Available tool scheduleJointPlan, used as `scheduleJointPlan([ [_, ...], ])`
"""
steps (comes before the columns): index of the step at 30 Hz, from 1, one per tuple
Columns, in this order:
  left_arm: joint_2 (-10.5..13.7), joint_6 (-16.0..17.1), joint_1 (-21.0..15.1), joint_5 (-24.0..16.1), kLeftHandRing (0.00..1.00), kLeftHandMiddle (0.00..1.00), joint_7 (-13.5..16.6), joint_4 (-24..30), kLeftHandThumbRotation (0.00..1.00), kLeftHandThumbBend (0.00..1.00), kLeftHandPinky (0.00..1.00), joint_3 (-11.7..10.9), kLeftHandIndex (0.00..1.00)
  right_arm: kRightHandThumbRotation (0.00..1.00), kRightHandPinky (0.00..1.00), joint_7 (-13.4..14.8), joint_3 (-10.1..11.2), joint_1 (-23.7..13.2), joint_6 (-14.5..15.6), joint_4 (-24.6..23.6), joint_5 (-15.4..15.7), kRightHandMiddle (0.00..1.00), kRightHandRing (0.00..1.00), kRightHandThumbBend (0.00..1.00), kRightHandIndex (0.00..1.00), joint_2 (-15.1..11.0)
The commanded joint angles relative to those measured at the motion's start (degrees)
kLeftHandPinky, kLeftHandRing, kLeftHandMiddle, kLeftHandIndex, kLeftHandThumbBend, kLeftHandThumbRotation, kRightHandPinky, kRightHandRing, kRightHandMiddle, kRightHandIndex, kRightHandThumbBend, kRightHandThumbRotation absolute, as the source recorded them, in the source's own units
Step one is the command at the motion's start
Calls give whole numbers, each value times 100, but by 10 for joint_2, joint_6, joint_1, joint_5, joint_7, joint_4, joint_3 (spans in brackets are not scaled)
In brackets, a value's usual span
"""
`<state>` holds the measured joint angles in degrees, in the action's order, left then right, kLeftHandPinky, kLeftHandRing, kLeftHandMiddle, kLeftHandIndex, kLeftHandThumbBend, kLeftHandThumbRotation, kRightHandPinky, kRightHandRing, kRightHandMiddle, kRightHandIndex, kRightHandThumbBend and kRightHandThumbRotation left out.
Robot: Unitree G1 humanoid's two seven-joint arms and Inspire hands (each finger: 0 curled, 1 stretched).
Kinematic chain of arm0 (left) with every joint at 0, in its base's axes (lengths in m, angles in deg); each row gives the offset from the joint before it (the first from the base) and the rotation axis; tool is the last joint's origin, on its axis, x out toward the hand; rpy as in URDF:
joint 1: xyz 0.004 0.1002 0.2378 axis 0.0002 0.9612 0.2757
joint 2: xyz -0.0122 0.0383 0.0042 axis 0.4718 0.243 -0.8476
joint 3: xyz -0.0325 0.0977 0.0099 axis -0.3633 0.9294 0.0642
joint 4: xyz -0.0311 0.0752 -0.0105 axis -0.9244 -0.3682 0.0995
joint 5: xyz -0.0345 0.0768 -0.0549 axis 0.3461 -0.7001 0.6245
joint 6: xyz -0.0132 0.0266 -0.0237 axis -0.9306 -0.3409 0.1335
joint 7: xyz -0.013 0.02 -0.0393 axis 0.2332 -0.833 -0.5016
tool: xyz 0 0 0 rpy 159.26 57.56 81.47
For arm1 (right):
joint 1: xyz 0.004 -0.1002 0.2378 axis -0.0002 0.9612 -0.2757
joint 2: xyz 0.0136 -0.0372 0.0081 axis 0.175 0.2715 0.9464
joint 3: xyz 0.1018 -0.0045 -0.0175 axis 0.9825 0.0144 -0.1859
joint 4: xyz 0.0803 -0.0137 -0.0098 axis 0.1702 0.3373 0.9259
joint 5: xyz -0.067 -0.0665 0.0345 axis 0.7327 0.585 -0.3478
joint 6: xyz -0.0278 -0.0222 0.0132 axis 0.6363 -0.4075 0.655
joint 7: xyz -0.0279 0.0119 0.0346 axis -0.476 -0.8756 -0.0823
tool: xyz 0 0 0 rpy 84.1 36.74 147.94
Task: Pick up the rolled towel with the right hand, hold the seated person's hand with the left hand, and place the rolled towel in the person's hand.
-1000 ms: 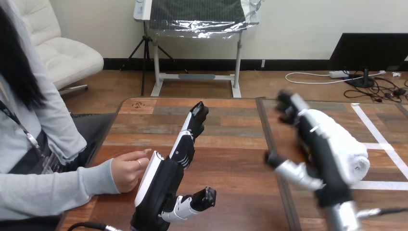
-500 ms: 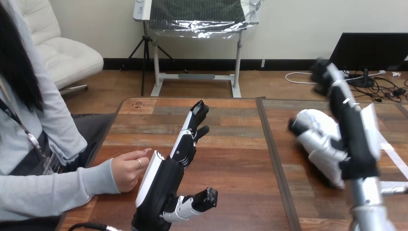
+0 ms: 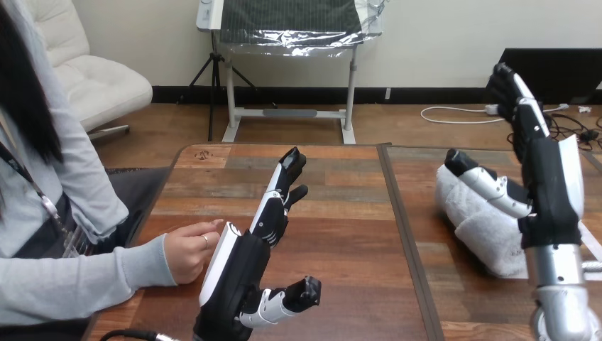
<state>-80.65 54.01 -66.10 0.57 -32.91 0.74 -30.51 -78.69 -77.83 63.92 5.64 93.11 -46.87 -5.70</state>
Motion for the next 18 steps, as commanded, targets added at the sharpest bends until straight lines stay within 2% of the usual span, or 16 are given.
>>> scheduleJointPlan([
  [1, -6, 11, -21, 17, 100, 100, -4, 1, 80, 100, 95, 5, 100, 63, 93, 16, 15, -54, 31, -37, 8, 92, 92, 100, 93, -23],
  [3, -6, 12, -21, 16, 100, 100, -4, 2, 80, 100, 96, 5, 100, 63, 92, 17, 16, -56, 46, -42, 7, 91, 93, 100, 93, -25],
  [6, -8, 14, -20, 1, 100, 100, 6, 2, 80, 100, 95, -3, 100, 63, 92, 27, 20, -63, 90, -59, 19, 91, 93, 100, 93, -33],
  [9, -8, 14, -19, 5, 100, 100, 5, 2, 81, 100, 95, 0, 100, 64, 92, 35, 21, -65, 118, -71, 35, 91, 93, 100, 93, -39],
  [13, -7, 6, -16, 11, 100, 100, 1, 8, 80, 100, 95, 5, 100, 66, 93, 46, 21, -76, 173, -87, 59, 91, 93, 100, 93, -57],
  [18, -6, 5, -14, 12, 100, 100, 1, 10, 80, 100, 95, 5, 100, 67, 93, 47, 19, -81, 214, -106, 73, 92, 94, 100, 94, -68],
])
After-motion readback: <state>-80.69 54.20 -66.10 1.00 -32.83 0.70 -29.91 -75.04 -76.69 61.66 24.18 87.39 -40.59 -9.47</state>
